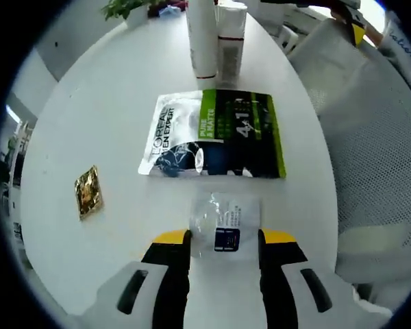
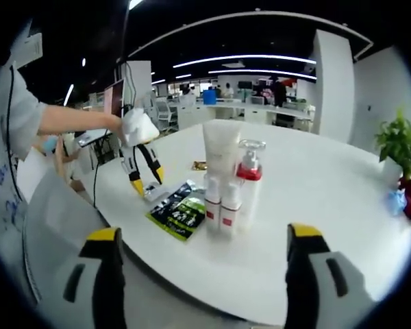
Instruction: Arrange the skincare products in the storage area until every visible bottle or jar stands upright without overlapping.
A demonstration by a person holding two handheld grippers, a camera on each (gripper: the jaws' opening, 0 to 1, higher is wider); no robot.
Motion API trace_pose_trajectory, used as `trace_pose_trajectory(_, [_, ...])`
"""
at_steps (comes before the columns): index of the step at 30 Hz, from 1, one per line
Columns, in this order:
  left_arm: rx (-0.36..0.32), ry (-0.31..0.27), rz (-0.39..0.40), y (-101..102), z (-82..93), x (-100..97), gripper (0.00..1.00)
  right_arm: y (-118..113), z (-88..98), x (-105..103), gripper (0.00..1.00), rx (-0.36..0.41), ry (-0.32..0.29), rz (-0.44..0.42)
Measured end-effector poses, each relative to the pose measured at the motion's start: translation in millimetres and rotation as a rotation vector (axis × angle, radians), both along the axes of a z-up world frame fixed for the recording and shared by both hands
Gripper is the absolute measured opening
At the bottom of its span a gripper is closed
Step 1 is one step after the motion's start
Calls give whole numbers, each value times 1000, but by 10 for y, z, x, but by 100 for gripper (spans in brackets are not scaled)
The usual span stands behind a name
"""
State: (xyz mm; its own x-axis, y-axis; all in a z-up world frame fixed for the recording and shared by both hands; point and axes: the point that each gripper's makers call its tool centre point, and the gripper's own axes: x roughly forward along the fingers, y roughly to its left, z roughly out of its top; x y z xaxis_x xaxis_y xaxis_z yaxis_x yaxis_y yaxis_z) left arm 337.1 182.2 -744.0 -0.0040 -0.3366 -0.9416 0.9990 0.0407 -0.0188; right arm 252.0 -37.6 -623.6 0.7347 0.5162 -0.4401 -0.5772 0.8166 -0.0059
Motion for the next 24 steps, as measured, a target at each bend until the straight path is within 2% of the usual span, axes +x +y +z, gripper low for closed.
trace_pose_trajectory(5, [-10, -4, 24, -58, 20, -11, 36, 12, -3, -9, 100, -2, 1, 14])
trace_pose_trajectory(15, [-10, 5, 25, -133, 31, -105, 36, 14, -19, -11, 100, -17, 0, 21])
trace_pose_trajectory(24, [3, 16, 39, -70, -61, -155, 36, 13, -19, -9, 100, -16, -2, 25])
